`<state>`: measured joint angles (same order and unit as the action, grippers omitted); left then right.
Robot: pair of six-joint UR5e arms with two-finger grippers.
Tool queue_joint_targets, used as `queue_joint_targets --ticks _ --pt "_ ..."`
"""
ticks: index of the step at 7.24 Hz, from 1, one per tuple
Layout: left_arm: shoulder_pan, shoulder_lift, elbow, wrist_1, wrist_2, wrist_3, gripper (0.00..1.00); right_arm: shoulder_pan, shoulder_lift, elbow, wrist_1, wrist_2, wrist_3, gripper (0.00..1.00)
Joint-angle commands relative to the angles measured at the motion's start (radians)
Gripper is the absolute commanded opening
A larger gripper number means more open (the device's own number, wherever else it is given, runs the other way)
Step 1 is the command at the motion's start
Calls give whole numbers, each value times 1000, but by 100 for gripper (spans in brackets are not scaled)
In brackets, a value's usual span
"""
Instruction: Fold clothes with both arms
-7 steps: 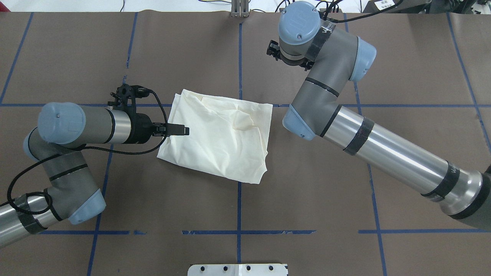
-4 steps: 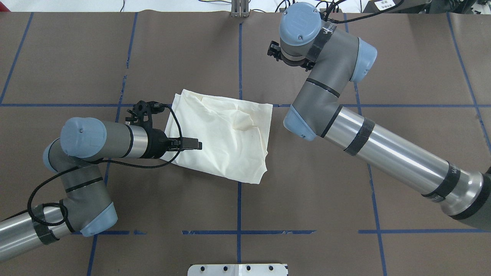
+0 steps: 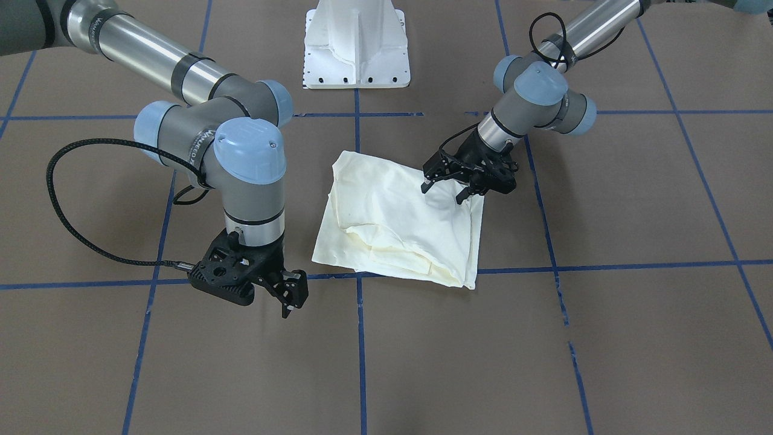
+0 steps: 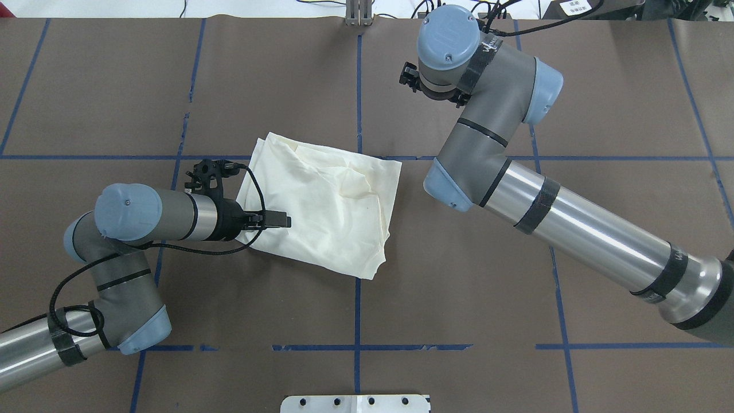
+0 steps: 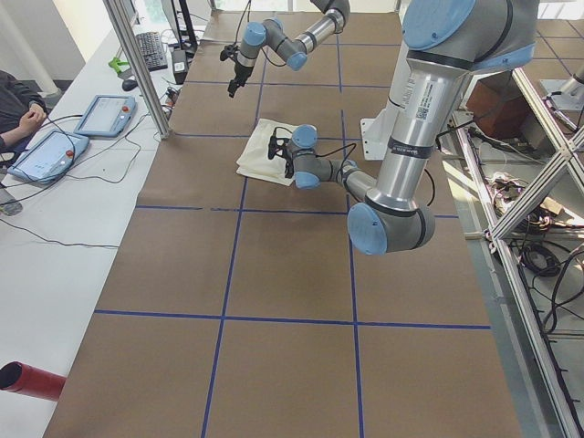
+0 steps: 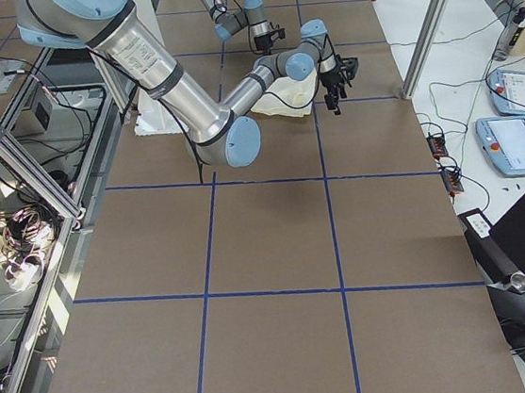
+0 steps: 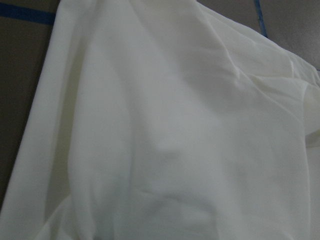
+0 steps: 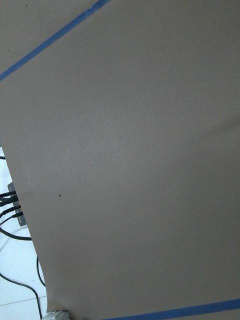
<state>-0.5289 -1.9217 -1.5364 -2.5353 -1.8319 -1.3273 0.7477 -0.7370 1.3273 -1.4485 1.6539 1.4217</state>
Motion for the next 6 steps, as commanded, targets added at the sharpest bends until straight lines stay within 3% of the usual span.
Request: queue_joint_targets --ticks 1,3,4,6 --pt "-26 -2 -55 15 -7 2 100 1 -1 12 0 7 -12 100" --pt "-81 -9 -155 154 -64 11 100 10 -7 45 -3 45 -86 100" --pt "-95 -10 -239 285 -66 60 100 45 -31 70 -4 129 -160 100" --pt "-184 -11 -443 683 -64 312 100 163 -172 194 -33 329 -414 100"
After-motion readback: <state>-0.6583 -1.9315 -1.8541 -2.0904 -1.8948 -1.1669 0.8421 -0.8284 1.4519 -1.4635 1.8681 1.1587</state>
